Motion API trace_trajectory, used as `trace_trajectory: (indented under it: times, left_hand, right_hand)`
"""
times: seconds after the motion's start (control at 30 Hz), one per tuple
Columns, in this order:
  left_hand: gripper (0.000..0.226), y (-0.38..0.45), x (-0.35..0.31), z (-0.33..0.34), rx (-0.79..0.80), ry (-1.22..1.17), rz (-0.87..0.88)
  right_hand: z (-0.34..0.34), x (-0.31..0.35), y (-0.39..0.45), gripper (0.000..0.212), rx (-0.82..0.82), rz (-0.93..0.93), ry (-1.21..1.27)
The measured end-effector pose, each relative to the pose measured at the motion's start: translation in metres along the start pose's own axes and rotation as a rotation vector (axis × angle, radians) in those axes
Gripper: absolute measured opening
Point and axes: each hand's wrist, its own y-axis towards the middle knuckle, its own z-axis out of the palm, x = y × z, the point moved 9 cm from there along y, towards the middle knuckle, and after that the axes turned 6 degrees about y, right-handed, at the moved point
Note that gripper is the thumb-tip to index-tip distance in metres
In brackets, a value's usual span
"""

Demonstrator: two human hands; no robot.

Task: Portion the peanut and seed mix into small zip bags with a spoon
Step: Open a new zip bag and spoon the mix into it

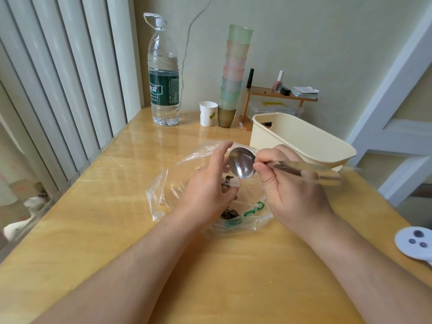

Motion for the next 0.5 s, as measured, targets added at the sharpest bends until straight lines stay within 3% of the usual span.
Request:
trace_trajectory:
  times: [0.17,0.23,0.37,0.5]
  left_hand:
    - [0.109,-0.001,0.001,-0.004,0.047,-0.047,0.069]
    - [0.109,-0.002,0.010,-0.007,0.043,-0.041,0.019]
    - [0.083,-0.005,0.026,-0.013,0.057,0.132,-0.093]
    - [0.078,-0.007,0.023,-0.007,0.106,0.116,-0.109]
  right_hand:
    - [-0.005,0.002,0.000,0.030,-0.059,-0.039,0.020]
    - [-0.004,0.001,-0.002,0.032,-0.073,-0.055,0.036]
    - [-0.007,-0.007,-0.005,0.031,-0.095,-0.002,0.090]
    - [0.001,-0.018,-0.006,0.019,-0.035,0.107,0.249]
